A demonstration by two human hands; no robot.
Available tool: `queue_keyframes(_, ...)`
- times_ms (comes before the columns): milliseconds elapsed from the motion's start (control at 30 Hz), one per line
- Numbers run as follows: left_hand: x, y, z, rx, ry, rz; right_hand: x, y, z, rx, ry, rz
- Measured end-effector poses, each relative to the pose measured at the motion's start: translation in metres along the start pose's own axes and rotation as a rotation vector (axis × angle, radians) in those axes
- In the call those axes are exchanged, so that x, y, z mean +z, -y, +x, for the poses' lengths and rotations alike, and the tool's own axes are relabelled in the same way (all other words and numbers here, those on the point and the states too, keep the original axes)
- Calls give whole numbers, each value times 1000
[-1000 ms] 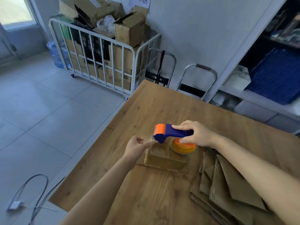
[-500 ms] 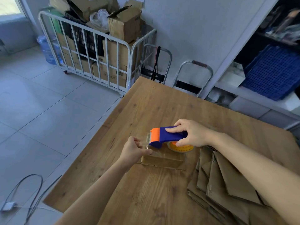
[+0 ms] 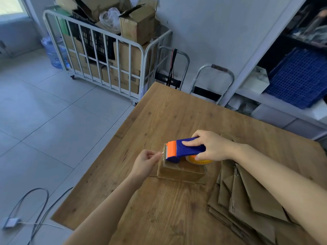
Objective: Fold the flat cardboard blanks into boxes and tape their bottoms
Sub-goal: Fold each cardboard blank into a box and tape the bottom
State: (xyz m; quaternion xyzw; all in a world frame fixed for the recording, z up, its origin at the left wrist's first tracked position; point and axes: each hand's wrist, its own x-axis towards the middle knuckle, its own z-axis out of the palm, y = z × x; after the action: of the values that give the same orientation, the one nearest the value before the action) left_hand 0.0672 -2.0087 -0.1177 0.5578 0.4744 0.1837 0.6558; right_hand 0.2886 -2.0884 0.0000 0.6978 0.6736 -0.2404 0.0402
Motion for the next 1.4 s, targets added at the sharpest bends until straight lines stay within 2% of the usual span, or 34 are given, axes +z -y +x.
queue_keyframes(100,7,5,10,-60,-107,-62,0,2,-1,0,-6,-16)
queue_keyframes(233,23,8,17,-127,-146,-52,2,5,-1,10,-22,-29)
queue_keyframes(400,24,6,14,-2,-218,232,6,3,-2,21,-58,-23)
queue_keyframes(533,17,22,7,-107,-168,261,10,1,-4,13,-67,-9)
queue_keyframes(600,13,28,0,72,-243,307,10,1,-3,13,-64,-7)
queue_keyframes(633,13,27,-5,190,-223,320,9,1,-2,12,-64,-6)
queue_keyframes(700,14,21,-13,351,22,372,9,1,-1,13,-69,-4)
queue_keyframes(767,15,14,-17,366,304,428,9,0,0,22,-74,6)
queue_keyframes(800,13,12,-15,391,359,448,10,0,0,26,-78,12)
queue_keyframes(867,12,5,-7,414,384,479,10,0,-1,31,-88,17)
queue_keyframes(967,7,-14,6,296,383,553,11,1,-2,32,-90,24)
queue_keyframes(1100,6,-26,20,274,459,627,12,1,-4,40,-99,43)
queue_keyframes(1233,4,-30,30,434,359,766,10,2,-5,33,-86,15)
queue_keyframes(1400,-10,-42,26,497,449,846,8,3,-24,12,-82,62)
